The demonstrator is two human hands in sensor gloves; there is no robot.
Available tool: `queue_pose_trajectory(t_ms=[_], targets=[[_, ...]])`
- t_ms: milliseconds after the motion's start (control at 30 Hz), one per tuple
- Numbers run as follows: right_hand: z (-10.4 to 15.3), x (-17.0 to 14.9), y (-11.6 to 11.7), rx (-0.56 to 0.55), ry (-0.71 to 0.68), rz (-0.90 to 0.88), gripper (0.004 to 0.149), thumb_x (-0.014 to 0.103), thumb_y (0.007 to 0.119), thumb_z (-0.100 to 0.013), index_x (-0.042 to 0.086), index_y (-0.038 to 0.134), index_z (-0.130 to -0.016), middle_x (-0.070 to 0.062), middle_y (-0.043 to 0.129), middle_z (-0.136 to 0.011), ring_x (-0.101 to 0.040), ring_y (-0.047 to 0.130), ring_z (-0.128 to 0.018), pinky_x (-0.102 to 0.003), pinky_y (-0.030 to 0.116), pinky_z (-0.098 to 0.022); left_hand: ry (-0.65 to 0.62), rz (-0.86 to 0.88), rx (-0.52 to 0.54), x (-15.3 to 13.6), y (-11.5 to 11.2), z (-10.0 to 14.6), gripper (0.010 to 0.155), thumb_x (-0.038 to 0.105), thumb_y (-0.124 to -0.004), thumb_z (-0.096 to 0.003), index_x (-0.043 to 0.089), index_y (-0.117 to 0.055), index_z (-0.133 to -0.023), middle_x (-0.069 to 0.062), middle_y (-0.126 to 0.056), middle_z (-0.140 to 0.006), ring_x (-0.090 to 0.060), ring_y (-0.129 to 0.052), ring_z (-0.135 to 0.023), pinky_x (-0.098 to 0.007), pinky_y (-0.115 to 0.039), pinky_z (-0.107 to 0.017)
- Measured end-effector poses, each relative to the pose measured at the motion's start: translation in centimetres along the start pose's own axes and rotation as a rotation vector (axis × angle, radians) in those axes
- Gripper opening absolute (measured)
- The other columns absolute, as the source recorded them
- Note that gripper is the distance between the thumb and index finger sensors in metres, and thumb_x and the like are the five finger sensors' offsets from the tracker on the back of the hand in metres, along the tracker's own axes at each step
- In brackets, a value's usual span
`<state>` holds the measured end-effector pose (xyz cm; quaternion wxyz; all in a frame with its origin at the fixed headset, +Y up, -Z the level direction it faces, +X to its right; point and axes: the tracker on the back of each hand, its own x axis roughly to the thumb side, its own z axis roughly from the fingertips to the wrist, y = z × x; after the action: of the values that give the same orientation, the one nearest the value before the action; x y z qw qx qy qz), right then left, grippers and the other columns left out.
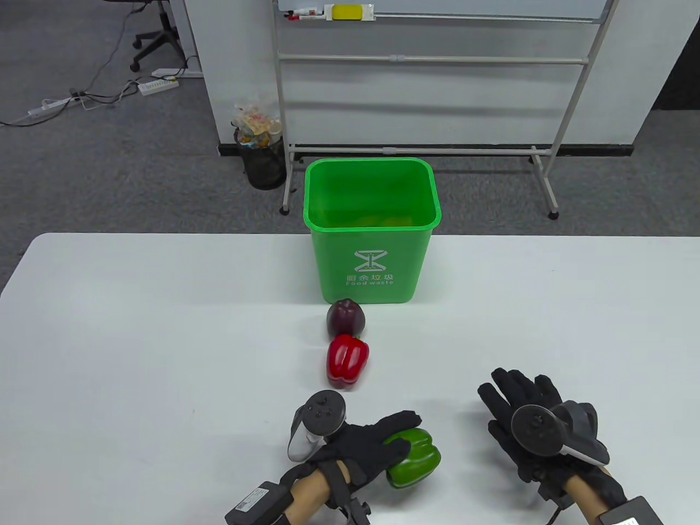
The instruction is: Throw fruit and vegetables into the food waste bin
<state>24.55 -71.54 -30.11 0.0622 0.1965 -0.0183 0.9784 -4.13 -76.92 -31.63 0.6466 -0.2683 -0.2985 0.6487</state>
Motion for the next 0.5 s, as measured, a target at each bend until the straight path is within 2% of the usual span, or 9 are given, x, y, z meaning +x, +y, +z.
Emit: queue_pose_trajectory(t_ms=[100, 167, 233, 267, 300, 333, 367, 400, 500], targets=[[0.0, 0.1, 0.1, 0.007, -0.007, 0.002, 0.068, 0.044, 0.073, -0.043, 0.023, 0.056, -0.105, -0.01, 0.043, -0.114, -0.041, 0.053, -0.109, -0.073, 0.038, -0.074, -0.127, 0.165, 0.054, 4.7, 0.6, -2.4, 0.076, 0.065, -0.066, -0.0486, 0.019, -0.05, -0.107, -0.034, -0.061, -0.102, -0.05, -0.089, -0.073, -0.062, -0.075, -0.055], [0.0, 0.0, 0.1, 0.007, -0.009, -0.004, 0.068, 0.044, 0.073, -0.043, 0.023, 0.056, -0.105, -0.011, 0.043, -0.114, -0.041, 0.053, -0.109, -0.073, 0.038, -0.074, -0.243, 0.243, 0.094, 11.0, 2.3, -5.0, 0.076, 0.067, -0.064, -0.049, 0.022, -0.048, -0.108, -0.032, -0.059, -0.105, -0.048, -0.088, -0.077, -0.06, -0.075, -0.059], [0.0, 0.0, 0.2, 0.013, -0.005, -0.009, 0.068, 0.044, 0.073, -0.043, 0.022, 0.056, -0.105, -0.011, 0.043, -0.114, -0.041, 0.054, -0.109, -0.073, 0.039, -0.074, -0.336, 0.27, 0.233, 18.4, 5.2, -7.7, 0.08, 0.068, -0.06, -0.0491, 0.021, -0.036, -0.11, -0.03, -0.051, -0.108, -0.046, -0.081, -0.085, -0.06, -0.071, -0.065], [0.0, 0.0, 0.3, 0.018, -0.002, -0.01, 0.068, 0.044, 0.073, -0.043, 0.022, 0.056, -0.105, -0.011, 0.043, -0.114, -0.041, 0.053, -0.109, -0.073, 0.038, -0.074, -0.34, 0.23, 0.345, 21.7, 7.1, -8.9, 0.086, 0.067, -0.056, -0.0492, 0.017, -0.018, -0.108, -0.032, -0.035, -0.111, -0.052, -0.066, -0.094, -0.065, -0.06, -0.069], [0.0, -0.1, 0.3, 0.022, 0.001, -0.01, 0.068, 0.044, 0.073, -0.043, 0.022, 0.056, -0.105, -0.011, 0.043, -0.114, -0.041, 0.053, -0.109, -0.073, 0.038, -0.074, -0.275, 0.167, 0.423, 23.4, 8.6, -9.7, 0.095, 0.07, -0.049, -0.0473, 0.01, 0.0, -0.103, -0.036, -0.009, -0.109, -0.062, -0.04, -0.099, -0.072, -0.043, -0.07], [0.0, 0.0, 0.3, 0.029, 0.004, -0.013, 0.068, 0.044, 0.073, -0.043, 0.022, 0.056, -0.105, -0.011, 0.043, -0.114, -0.041, 0.053, -0.109, -0.073, 0.038, -0.074, -0.185, 0.042, 0.492, 24.5, 10.5, -10.0, 0.098, 0.073, -0.044, -0.0469, 0.007, 0.005, -0.1, -0.035, -0.003, -0.107, -0.064, -0.029, -0.1, -0.073, -0.036, -0.07], [0.0, 0.0, 0.3, 0.03, 0.003, -0.012, 0.068, 0.044, 0.073, -0.043, 0.023, 0.056, -0.105, -0.011, 0.042, -0.114, -0.041, 0.053, -0.109, -0.073, 0.038, -0.074, -0.134, -0.032, 0.506, 24.8, 11.3, -9.9, 0.097, 0.073, -0.041, -0.0489, 0.005, 0.006, -0.1, -0.035, -0.001, -0.106, -0.064, -0.026, -0.099, -0.073, -0.036, -0.069], [0.1, 0.0, 0.2, 0.026, 0.002, -0.01, 0.068, 0.044, 0.073, -0.043, 0.023, 0.056, -0.105, -0.011, 0.042, -0.115, -0.041, 0.053, -0.109, -0.073, 0.038, -0.075, -0.071, -0.06, 0.577, 24.7, 11.7, -9.1, 0.098, 0.074, -0.041, -0.0482, 0.005, 0.005, -0.1, -0.034, -0.002, -0.106, -0.063, -0.025, -0.099, -0.072, -0.036, -0.07], [0.2, 0.0, -0.3, 0.006, -0.006, -0.036, 0.068, 0.044, 0.073, -0.043, 0.022, 0.056, -0.105, -0.011, 0.042, -0.115, -0.041, 0.053, -0.109, -0.073, 0.038, -0.074, -0.129, -0.035, 0.751, 22.5, 12.1, -7.1, 0.093, 0.069, -0.052, -0.049, 0.006, -0.013, -0.105, -0.035, -0.019, -0.108, -0.062, -0.04, -0.097, -0.073, -0.043, -0.067]])
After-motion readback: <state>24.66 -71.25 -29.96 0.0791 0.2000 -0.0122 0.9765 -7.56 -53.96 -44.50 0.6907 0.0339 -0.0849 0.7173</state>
